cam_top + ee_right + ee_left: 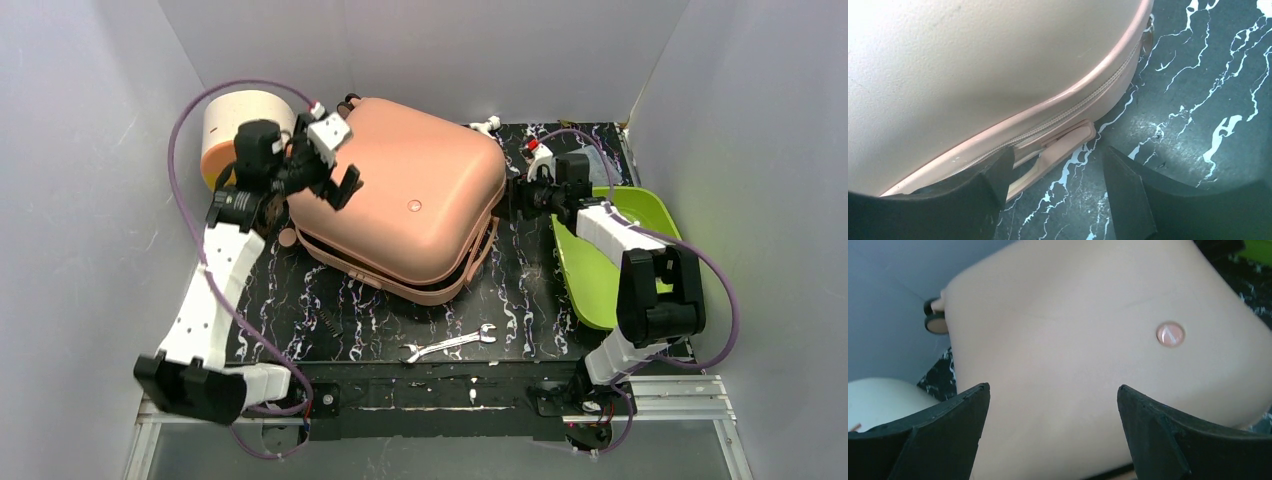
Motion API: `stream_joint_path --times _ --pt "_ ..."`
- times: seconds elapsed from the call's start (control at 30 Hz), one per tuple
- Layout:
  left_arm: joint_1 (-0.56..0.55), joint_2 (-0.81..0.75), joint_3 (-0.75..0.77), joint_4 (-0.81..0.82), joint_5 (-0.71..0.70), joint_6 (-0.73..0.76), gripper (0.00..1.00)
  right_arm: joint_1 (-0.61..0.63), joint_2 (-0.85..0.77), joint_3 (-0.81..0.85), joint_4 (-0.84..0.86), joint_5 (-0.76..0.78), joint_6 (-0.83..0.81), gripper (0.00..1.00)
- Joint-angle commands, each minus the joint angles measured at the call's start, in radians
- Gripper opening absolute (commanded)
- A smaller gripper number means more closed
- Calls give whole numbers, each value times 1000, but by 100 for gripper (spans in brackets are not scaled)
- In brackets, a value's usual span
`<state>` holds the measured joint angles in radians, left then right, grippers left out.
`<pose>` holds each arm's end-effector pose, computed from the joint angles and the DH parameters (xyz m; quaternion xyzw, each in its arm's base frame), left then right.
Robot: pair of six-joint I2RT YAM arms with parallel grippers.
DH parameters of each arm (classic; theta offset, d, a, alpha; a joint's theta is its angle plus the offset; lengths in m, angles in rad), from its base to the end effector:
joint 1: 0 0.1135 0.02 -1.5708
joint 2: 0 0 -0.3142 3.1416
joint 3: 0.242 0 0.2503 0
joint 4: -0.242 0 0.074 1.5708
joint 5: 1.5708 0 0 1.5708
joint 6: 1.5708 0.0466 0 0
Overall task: Open, take out, and arrange the luggage
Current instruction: Adjust the luggage at the center of the board.
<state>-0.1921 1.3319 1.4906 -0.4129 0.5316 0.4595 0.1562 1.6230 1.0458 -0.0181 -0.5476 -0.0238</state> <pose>0.2768 -0.0779 0.4877 0.3965 0.6717 -0.1273 0.6127 0.3587 0.0811 0.2811 -0.2026 0.8357 0.2682 0.4344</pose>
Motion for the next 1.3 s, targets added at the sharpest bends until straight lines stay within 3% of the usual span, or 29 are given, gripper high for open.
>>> stream_joint_path --times 0.0,0.23,0.47,0.5,0.53,0.63,0.77,1.03,1.27 --pt "-1 -176 -240 -88 -94 121 98 64 -38 -74 80 179 135 72" --pt "0 -343 -448 -129 -93 116 98 110 -15 -117 91 196 158 61" --pt "0 -357 -601 -103 -250 160 98 156 33 -169 85 108 95 59" --pt "0 -368 -620 -102 -261 173 98 157 55 -159 85 100 94 54" --pt "1 -379 -653 -102 -285 208 98 157 78 -131 65 92 81 40" --pt "0 -386 -713 -81 -321 261 98 155 63 -101 21 98 56 18" --pt "0 -358 -774 -6 -366 295 98 153 11 -83 -122 159 -42 2" --pt "1 -170 -756 171 -422 254 98 117 -148 -192 -195 211 -199 1" --pt "0 -96 -681 197 -346 213 98 117 -295 -257 -364 162 -398 1"
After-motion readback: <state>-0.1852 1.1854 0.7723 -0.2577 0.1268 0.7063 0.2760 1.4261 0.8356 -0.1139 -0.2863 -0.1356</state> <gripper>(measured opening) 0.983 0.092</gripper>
